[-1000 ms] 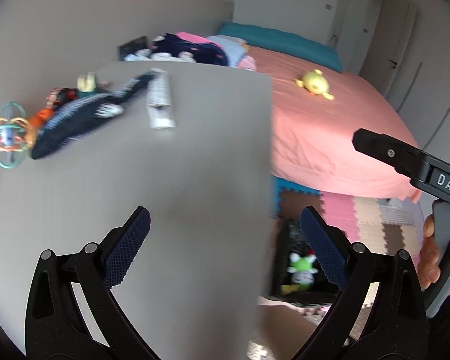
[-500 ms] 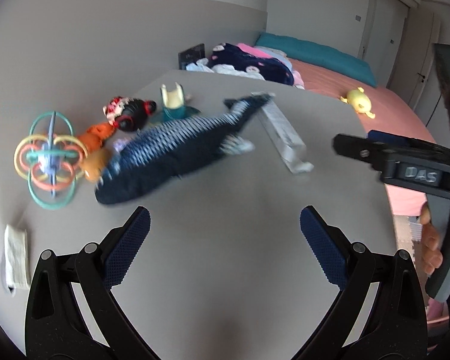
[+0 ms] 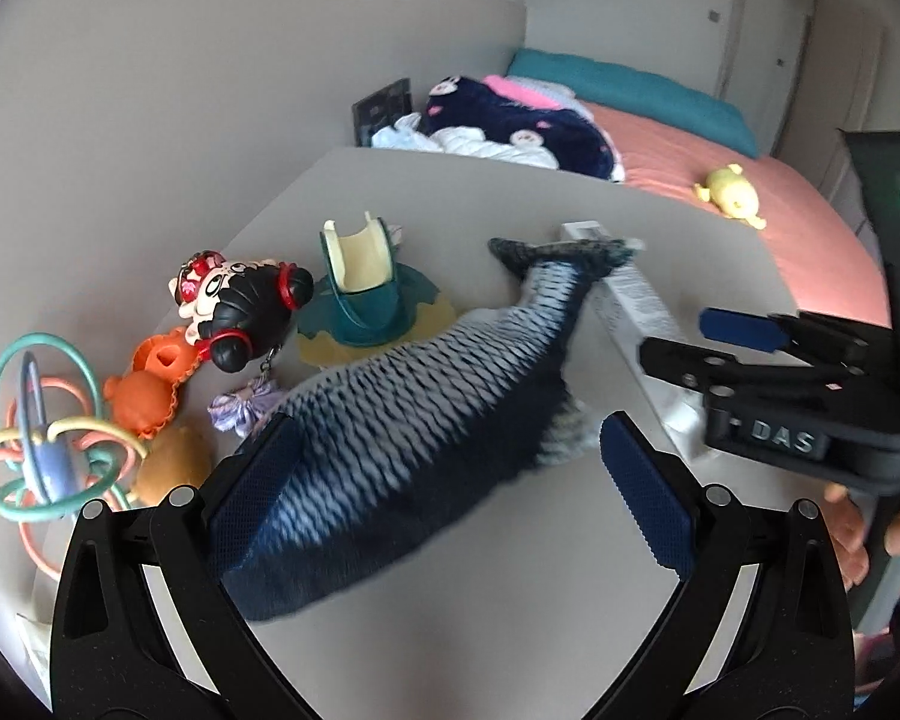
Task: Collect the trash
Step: 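Move back to the desk and grasp the white box with the right tool, then grasp the blue fish plush by its tail with the left tool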
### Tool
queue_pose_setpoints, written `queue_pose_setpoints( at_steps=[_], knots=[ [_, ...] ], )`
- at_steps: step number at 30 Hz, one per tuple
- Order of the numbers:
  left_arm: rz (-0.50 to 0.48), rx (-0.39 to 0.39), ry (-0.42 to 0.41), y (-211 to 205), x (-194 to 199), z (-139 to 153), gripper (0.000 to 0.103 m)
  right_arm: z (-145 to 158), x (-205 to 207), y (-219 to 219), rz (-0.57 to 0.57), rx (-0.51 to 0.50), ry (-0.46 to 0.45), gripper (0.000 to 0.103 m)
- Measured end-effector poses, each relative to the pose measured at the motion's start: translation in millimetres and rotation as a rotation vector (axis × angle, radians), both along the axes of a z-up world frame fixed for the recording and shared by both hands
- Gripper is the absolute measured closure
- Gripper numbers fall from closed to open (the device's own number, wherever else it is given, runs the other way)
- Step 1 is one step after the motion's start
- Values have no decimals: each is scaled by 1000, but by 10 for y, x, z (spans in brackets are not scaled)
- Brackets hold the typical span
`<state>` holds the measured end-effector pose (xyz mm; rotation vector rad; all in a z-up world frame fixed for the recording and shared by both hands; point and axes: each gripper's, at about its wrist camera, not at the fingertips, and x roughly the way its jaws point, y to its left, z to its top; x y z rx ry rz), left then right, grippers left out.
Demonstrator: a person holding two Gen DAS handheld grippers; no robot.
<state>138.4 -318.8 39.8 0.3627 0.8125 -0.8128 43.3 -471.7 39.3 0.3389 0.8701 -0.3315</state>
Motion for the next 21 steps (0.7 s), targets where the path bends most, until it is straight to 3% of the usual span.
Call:
queue_pose_setpoints(
  at_steps=[5, 7, 9, 13, 15, 16, 21],
  knots=[
    [58, 63, -14, -94, 93, -106, 6, -70, 123, 22, 18, -33, 55, 56],
    [75, 79, -1, -113, 113, -151, 6, -96, 146, 35, 19, -52, 67, 69],
    [83, 106, 1, -143, 115, -191, 6, -100, 153, 27, 20, -54, 71, 74],
    [90, 174, -22, -229, 67, -233, 6, -73, 60, -35, 8, -28, 59, 75],
    [94, 159, -12, -206, 79, -227, 6, -35, -14, -67, 0, -15, 46, 75],
    [92, 144, -9, -180, 76, -214, 8, -17, -32, -84, -1, -12, 42, 75],
    [97, 144, -55, -133, -34, -128, 42, 100, -240, -123, -2, -2, 11, 75]
  ],
)
